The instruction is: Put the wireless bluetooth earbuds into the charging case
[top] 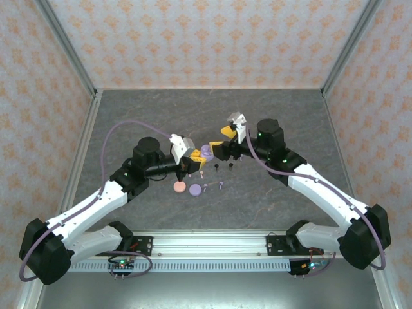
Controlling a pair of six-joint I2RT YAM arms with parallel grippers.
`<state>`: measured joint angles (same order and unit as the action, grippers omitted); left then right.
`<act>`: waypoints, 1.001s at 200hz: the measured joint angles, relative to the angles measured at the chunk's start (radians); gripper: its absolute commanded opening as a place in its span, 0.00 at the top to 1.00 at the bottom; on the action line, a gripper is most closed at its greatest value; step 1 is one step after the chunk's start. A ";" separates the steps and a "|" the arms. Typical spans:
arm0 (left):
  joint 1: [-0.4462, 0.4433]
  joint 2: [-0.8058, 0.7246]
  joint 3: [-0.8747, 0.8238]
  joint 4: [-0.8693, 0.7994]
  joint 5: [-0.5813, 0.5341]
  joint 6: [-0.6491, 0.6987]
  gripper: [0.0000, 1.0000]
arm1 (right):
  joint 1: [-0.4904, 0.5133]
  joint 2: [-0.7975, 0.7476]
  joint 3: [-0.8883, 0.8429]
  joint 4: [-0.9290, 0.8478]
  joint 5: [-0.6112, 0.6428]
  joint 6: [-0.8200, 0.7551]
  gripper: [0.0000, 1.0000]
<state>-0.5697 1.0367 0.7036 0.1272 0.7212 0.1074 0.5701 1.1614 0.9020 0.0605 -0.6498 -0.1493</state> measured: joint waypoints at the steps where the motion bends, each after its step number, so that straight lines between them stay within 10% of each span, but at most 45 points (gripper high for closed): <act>1: 0.000 0.000 0.000 0.000 0.000 0.000 1.00 | -0.002 -0.002 0.000 -0.001 0.001 0.002 0.24; 83: 0.000 -0.097 -0.060 -0.027 -0.030 0.018 1.00 | -0.048 -0.046 0.072 -0.295 0.213 0.280 0.30; 200: 0.000 -0.191 -0.108 -0.037 -0.048 -0.005 1.00 | -0.048 0.585 0.364 -0.594 0.415 0.469 0.60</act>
<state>-0.5701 0.8459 0.5953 0.0902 0.6727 0.1024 0.5224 1.7466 1.2655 -0.5339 -0.2348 0.3195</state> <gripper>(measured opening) 0.153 0.418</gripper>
